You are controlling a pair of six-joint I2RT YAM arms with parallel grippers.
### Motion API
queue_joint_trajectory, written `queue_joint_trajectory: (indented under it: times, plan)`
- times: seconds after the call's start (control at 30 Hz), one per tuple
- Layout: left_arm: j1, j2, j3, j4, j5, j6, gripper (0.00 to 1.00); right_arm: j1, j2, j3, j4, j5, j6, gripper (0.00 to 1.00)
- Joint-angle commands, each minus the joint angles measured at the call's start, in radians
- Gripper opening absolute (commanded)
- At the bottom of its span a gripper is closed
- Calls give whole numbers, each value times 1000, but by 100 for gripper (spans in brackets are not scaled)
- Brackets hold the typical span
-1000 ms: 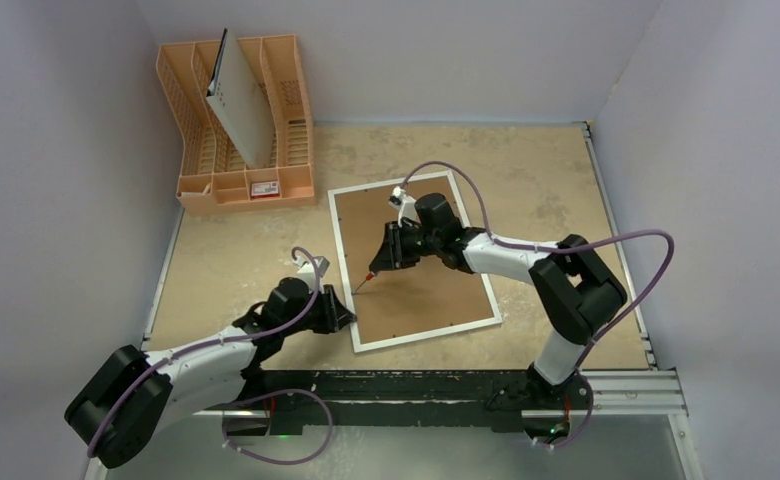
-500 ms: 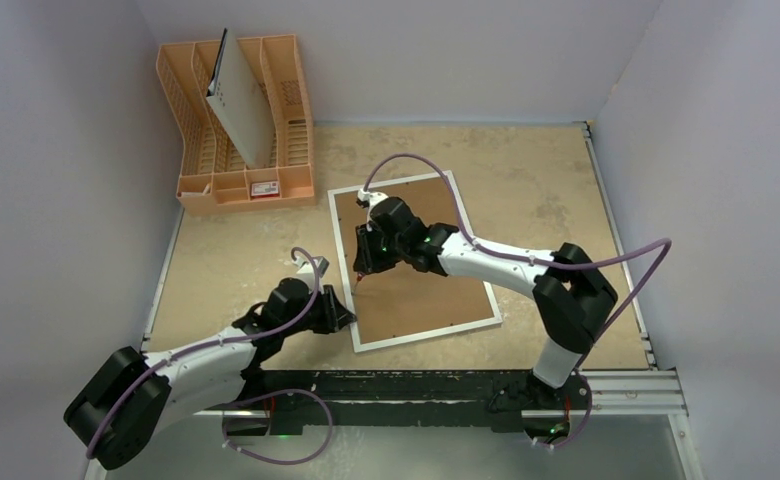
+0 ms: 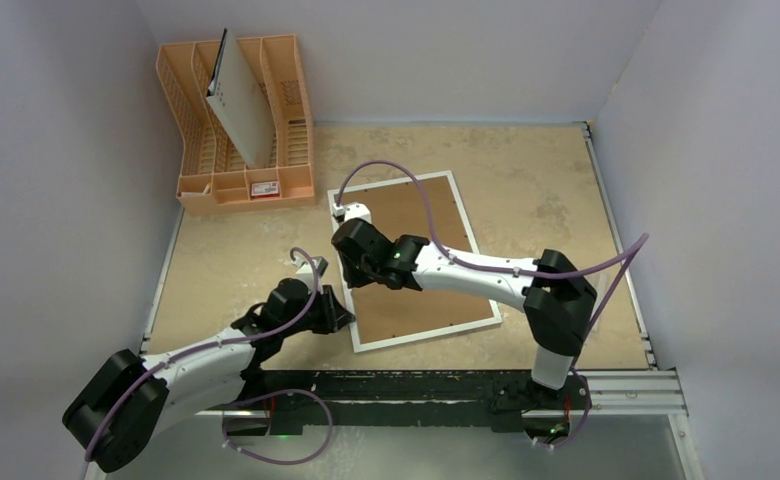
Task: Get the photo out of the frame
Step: Release the photo frame item from the photo frame.
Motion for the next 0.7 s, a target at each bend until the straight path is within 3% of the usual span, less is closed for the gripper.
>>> queue_joint_trajectory:
  times: [0.0, 0.27, 0.43, 0.67]
  plan:
    - [-3, 3, -36, -93, -71, 22, 13, 79, 36, 66, 40, -68, 124, 0]
    - [-3, -6, -36, -90, -63, 26, 14, 83, -20, 53, -4, 32, 128, 0]
    - [-3, -37, -38, -88, -46, 31, 21, 72, -111, -5, 13, 55, 105, 0]
    - [-4, -151, -10, -135, -35, 60, 33, 0, -234, -126, 105, -40, 100, 0]
